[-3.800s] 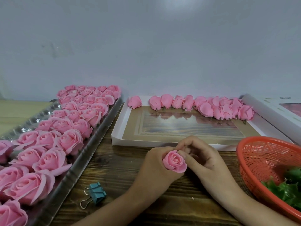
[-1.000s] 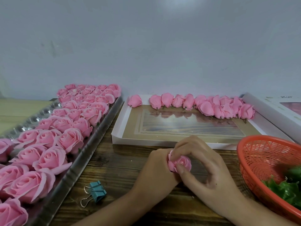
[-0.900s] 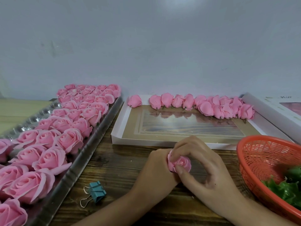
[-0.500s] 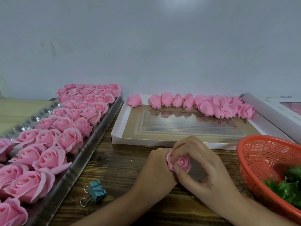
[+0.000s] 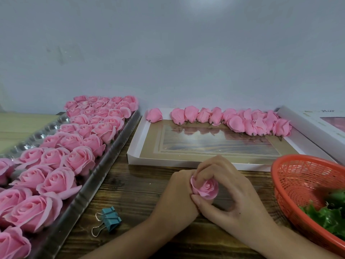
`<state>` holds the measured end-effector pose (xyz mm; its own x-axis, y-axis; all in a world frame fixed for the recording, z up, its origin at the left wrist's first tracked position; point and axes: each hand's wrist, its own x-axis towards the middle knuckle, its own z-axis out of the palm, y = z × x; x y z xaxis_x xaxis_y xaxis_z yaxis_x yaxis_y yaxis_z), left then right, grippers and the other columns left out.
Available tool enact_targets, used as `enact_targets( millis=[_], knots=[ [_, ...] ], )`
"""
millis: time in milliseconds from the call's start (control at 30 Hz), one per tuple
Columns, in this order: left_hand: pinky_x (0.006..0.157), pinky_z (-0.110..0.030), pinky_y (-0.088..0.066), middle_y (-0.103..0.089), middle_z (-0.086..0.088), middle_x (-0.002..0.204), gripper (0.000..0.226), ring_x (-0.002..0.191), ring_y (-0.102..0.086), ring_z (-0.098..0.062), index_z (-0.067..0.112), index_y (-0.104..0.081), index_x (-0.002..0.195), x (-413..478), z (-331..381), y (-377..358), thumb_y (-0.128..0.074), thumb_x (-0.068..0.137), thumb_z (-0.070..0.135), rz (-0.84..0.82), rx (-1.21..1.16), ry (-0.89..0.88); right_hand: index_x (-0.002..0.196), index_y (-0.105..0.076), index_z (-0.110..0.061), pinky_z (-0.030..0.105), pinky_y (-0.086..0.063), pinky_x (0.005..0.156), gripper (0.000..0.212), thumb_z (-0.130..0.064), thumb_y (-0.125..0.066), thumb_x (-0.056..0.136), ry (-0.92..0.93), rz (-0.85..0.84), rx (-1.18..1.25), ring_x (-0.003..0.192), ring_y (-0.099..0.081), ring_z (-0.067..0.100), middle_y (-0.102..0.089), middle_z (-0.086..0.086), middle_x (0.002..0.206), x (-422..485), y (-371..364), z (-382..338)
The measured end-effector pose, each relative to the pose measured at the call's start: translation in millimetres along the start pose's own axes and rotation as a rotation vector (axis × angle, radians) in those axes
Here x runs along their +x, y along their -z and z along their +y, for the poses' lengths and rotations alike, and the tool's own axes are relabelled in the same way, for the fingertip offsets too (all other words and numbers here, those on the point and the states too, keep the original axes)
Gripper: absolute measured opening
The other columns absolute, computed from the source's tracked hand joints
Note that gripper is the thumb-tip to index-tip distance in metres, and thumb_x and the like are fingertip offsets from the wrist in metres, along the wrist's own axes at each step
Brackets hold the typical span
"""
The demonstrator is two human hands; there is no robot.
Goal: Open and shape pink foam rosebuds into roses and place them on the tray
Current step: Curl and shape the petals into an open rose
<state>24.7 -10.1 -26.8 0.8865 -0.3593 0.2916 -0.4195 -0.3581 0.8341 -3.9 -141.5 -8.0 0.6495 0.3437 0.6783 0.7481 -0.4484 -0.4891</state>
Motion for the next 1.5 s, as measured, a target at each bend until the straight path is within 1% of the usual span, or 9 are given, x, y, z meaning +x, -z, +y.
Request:
enact_targets(
  millis=[167,400,500,600,733,1000,1100,1333,1500],
  knots=[
    [0.058,-0.010,-0.042,-0.049,0.018,0.063,0.018,0.058,-0.049,-0.002,0.014,-0.059,0.075,-1.5,-2.5,6.8,-0.057,0.078,-0.003,-0.003,0.054,-0.056,0.084,-0.058,-0.016,0.021,-0.043,0.081,0.009,-0.016,-0.067,0.085,0.018,0.035,-0.080,0.092,-0.057,0.010,-0.056,-0.009,0.094,0.5,-1.9,-2.6],
    [0.065,0.006,-0.035,-0.054,0.042,0.070,0.020,0.077,-0.051,0.024,0.050,-0.049,0.064,-0.3,-3.5,4.7,-0.045,0.076,0.034,-0.057,0.073,-0.173,0.082,-0.056,-0.016,0.032,-0.046,0.074,0.012,-0.007,-0.062,0.076,0.034,0.019,-0.211,0.089,-0.055,0.010,-0.053,-0.010,0.096,-0.5,-2.8,-5.7],
    [0.063,0.003,-0.037,-0.055,0.043,0.074,0.033,0.076,-0.054,0.019,0.047,-0.049,0.061,-1.0,-5.6,5.4,-0.056,0.081,0.021,-0.079,0.080,-0.195,0.081,-0.057,-0.015,0.034,-0.046,0.073,0.010,-0.008,-0.061,0.075,0.051,0.004,-0.252,0.088,-0.055,0.013,-0.054,-0.009,0.097,0.3,-2.6,-6.7],
    [0.054,-0.005,-0.039,-0.050,0.016,0.055,0.043,0.057,-0.051,-0.003,0.033,-0.047,0.060,-2.1,-7.4,3.8,-0.057,0.079,-0.005,0.019,0.089,-0.116,0.084,-0.059,-0.016,0.034,-0.046,0.074,0.012,-0.007,-0.064,0.078,0.060,-0.002,-0.242,0.090,-0.056,0.012,-0.054,-0.010,0.099,-0.4,-1.4,-6.2],
    [0.061,-0.002,-0.041,-0.046,0.021,0.065,0.031,0.062,-0.054,0.008,0.015,-0.053,0.078,-4.7,0.3,7.2,-0.053,0.075,-0.016,0.044,0.016,-0.047,0.090,-0.062,-0.019,0.035,-0.046,0.080,0.005,-0.017,-0.064,0.085,0.050,-0.022,-0.170,0.099,-0.057,0.010,-0.056,-0.011,0.104,-1.3,-0.6,-5.9],
    [0.058,-0.001,-0.039,-0.056,0.037,0.062,0.038,0.066,-0.055,0.017,0.032,-0.049,0.064,1.6,5.8,12.6,-0.057,0.086,0.003,-0.086,-0.059,-0.066,0.097,-0.067,-0.017,0.031,-0.046,0.086,0.016,-0.014,-0.051,0.096,0.047,-0.040,-0.073,0.107,-0.059,0.015,-0.058,-0.011,0.111,0.0,-0.7,0.1],
    [0.058,-0.005,-0.040,-0.057,0.017,0.060,0.028,0.064,-0.056,0.010,0.022,-0.059,0.069,3.5,4.2,12.5,-0.059,0.084,-0.002,-0.082,-0.126,-0.059,0.103,-0.066,-0.017,0.026,-0.045,0.086,0.013,-0.013,-0.056,0.094,0.037,-0.033,-0.041,0.106,-0.059,0.015,-0.060,-0.009,0.110,0.1,-1.9,2.7],
    [0.063,-0.009,-0.040,-0.054,0.009,0.070,0.022,0.066,-0.051,-0.001,0.016,-0.059,0.071,4.5,5.2,12.4,-0.066,0.079,-0.003,0.008,-0.131,-0.050,0.115,-0.057,-0.024,0.021,-0.046,0.086,0.027,-0.022,-0.065,0.089,-0.092,0.055,0.126,0.104,-0.061,0.019,-0.061,-0.007,0.110,-3.4,-1.6,2.9],
    [0.055,-0.005,-0.038,-0.047,0.017,0.058,0.037,0.057,-0.053,-0.001,0.031,-0.048,0.061,4.8,6.4,13.5,-0.073,0.076,0.009,0.152,0.001,-0.029,0.088,-0.054,-0.023,0.024,-0.043,0.071,0.012,-0.035,-0.059,0.089,-0.244,0.149,0.142,0.076,-0.053,0.015,-0.053,-0.004,0.080,-3.0,-1.1,8.4]
  ],
)
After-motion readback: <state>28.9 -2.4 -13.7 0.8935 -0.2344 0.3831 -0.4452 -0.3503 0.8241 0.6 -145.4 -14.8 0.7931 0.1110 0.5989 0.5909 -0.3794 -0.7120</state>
